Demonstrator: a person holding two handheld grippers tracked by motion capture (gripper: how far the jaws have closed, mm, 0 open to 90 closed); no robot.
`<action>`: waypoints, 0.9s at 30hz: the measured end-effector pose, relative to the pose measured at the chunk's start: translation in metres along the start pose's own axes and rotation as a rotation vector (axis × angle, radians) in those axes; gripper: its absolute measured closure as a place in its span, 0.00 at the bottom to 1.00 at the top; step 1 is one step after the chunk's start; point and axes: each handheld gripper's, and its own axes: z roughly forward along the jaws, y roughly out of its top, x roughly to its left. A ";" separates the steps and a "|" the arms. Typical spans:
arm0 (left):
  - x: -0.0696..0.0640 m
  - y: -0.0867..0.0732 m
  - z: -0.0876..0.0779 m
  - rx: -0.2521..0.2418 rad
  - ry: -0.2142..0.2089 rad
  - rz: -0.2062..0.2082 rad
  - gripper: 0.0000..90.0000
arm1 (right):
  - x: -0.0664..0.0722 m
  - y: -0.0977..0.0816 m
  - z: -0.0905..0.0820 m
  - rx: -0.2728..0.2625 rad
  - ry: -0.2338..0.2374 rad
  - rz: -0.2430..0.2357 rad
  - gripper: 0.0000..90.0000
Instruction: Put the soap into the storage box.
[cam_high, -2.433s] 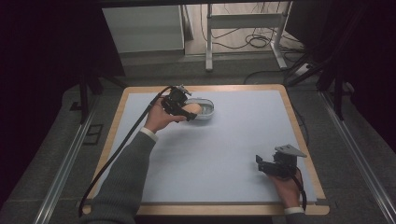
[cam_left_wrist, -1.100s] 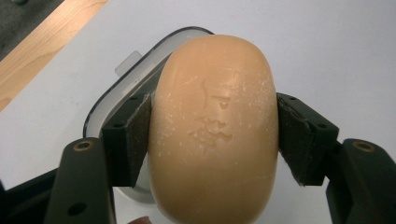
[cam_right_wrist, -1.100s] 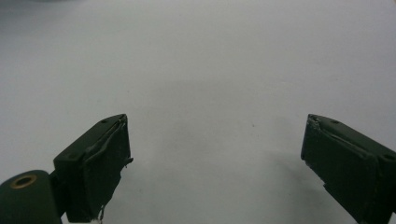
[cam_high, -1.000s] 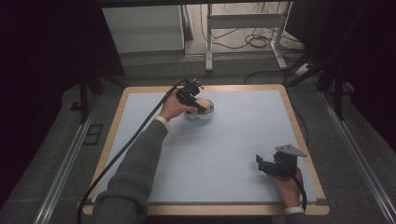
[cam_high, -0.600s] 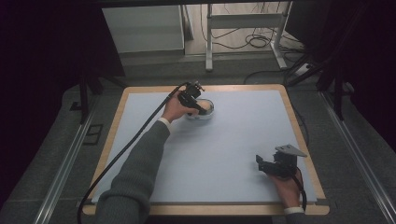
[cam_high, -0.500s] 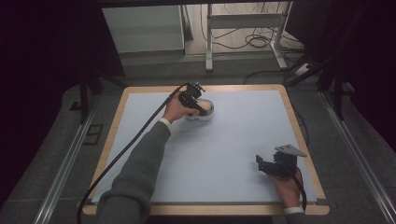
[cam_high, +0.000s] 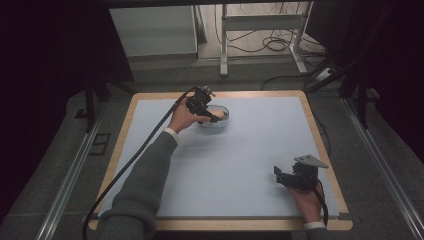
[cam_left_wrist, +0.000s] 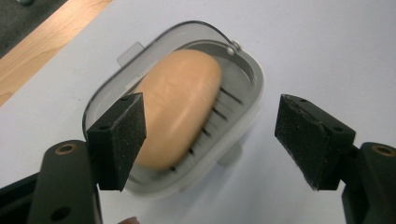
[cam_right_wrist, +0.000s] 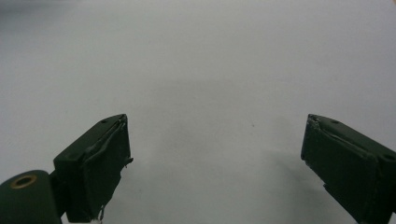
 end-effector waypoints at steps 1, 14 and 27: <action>0.000 -0.002 -0.002 -0.003 0.001 -0.001 0.27 | 0.000 0.000 0.000 0.000 0.000 0.001 0.09; -0.012 -0.035 -0.015 -0.037 -0.002 -0.026 0.25 | 0.001 0.000 0.000 0.000 -0.002 -0.002 0.09; -0.031 -0.087 -0.041 -0.096 0.004 -0.044 0.24 | 0.001 0.000 0.000 0.001 -0.005 -0.004 0.09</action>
